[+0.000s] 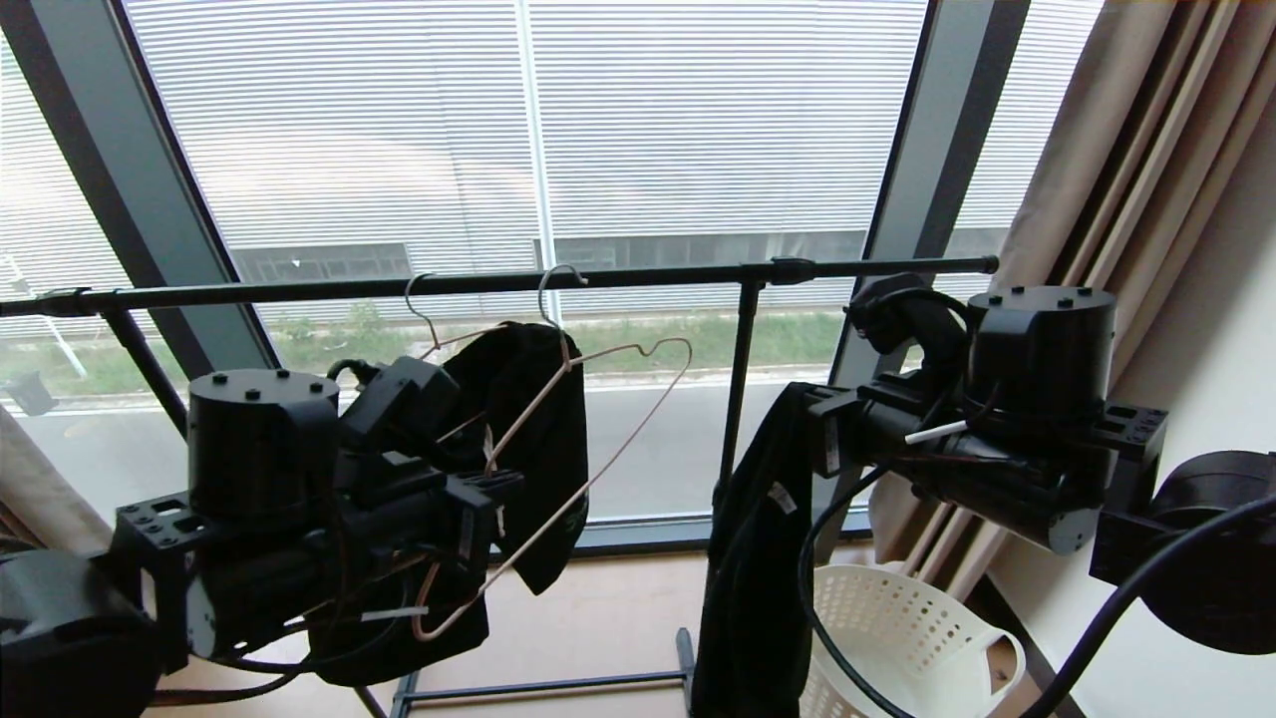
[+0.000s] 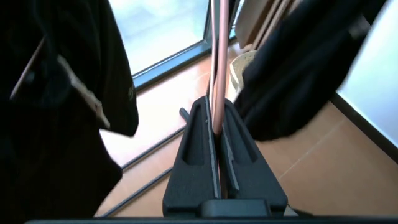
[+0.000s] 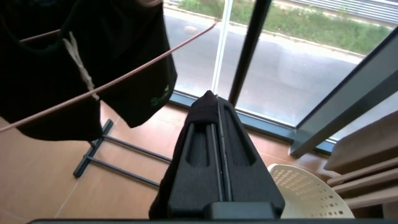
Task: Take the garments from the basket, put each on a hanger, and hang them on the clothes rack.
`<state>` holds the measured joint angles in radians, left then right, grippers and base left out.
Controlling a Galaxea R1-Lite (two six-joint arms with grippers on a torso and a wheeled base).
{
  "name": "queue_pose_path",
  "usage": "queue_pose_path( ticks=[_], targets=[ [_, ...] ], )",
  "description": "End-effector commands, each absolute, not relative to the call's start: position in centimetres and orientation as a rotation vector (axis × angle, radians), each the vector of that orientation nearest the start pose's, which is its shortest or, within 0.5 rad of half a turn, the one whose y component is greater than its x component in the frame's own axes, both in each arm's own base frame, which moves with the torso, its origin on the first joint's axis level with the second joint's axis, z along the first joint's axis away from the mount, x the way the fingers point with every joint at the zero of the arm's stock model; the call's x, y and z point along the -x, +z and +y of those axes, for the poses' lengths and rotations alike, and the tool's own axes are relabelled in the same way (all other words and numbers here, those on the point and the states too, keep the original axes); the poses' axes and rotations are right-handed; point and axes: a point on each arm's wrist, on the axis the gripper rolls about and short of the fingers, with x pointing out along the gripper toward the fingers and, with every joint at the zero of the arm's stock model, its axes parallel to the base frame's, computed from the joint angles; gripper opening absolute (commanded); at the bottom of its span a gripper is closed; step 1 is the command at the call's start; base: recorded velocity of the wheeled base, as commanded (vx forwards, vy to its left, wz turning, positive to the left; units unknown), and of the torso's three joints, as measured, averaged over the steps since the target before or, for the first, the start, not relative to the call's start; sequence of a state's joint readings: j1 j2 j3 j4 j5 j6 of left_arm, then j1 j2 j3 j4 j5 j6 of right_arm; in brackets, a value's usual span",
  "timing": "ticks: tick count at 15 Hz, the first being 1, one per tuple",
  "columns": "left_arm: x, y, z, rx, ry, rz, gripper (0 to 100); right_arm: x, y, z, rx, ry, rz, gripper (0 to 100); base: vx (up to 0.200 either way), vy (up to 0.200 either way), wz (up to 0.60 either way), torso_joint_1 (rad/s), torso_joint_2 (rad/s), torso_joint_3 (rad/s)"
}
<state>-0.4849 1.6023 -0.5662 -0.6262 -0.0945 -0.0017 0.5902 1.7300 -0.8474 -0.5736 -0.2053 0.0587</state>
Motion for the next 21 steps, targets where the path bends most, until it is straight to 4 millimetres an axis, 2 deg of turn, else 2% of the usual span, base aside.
queue_pose_path(
  ticks=[1,3,5,6,9,10,15,21],
  targets=[
    [-20.2,14.9,-10.8,-0.074,-0.589,0.392,0,-26.5,17.7,17.0,0.064,0.366,0.299,0,0.000,0.000,0.00,0.000,0.00,0.000],
    [-18.3,13.8,-9.4,-0.062,-0.631,0.403,0,-26.6,17.4,17.1,0.089,0.340,0.304,0,0.000,0.000,0.00,0.000,0.00,0.000],
    [-17.5,12.9,-8.4,-0.081,-0.631,0.407,0,-26.9,17.0,17.2,0.101,0.318,0.312,0,0.000,0.000,0.00,0.000,0.00,0.000],
    [-16.4,11.9,-7.0,-0.084,-0.642,0.405,0,-26.9,16.9,17.4,0.108,0.295,0.310,0,0.000,0.000,0.00,0.000,0.00,0.000],
    [-15.5,10.8,-5.1,-0.084,-0.723,0.376,0,-27.4,16.5,17.6,0.137,0.250,0.314,0,0.000,0.000,0.00,0.000,0.00,0.000],
    [-15.3,10.4,-4.3,-0.064,-0.803,0.365,0,-28.0,16.1,17.7,0.173,0.170,0.312,0,0.000,0.000,0.00,0.000,0.00,0.000],
    [-15.7,9.6,-4.1,-0.070,-0.829,0.399,0,-28.6,15.9,17.9,0.197,0.074,0.300,0,0.000,0.000,0.00,0.000,0.00,0.000],
    [-15.6,9.8,-5.8,-0.091,-0.927,0.391,0,-29.2,15.5,18.2,0.190,0.072,0.268,0,0.000,0.000,0.00,0.000,0.00,0.000]
  ],
)
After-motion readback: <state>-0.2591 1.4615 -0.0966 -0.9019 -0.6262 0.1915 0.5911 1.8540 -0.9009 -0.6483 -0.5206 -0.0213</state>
